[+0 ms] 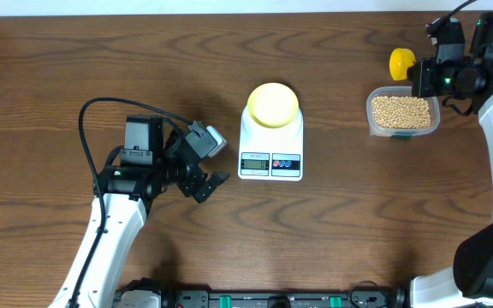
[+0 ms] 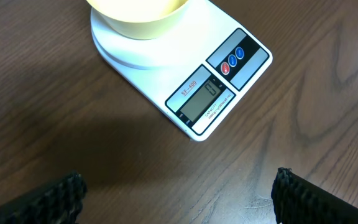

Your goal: Scoop item into bowl and weigh 50g on scale

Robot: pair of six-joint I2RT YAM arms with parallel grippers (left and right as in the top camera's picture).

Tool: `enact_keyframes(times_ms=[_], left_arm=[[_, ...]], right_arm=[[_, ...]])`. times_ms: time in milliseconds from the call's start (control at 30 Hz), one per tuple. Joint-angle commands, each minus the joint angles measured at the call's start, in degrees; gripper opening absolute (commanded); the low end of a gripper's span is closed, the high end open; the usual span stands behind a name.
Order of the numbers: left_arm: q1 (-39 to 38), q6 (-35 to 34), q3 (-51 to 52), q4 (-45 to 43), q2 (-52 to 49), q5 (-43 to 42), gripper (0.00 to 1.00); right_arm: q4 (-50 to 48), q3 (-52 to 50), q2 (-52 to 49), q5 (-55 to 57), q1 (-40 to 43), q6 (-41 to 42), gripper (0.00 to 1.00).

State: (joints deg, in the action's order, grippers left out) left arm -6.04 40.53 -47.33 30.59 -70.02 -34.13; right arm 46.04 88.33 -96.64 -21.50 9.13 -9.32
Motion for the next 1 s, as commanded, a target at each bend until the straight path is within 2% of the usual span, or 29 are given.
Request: enact_keyframes(times_ms=[0, 967], left_arm=[[0.28, -0.04, 0.61, 0.13, 0.04, 0.5, 0.97], [0.28, -0.07, 0.61, -0.04, 0.04, 0.5, 0.98]], right_arm=[[0.09, 0.79, 0.28, -1.2, -0.98, -0.63, 0.01], [0.37, 0.79, 0.31, -2.73, -0.96, -0.61, 0.01]])
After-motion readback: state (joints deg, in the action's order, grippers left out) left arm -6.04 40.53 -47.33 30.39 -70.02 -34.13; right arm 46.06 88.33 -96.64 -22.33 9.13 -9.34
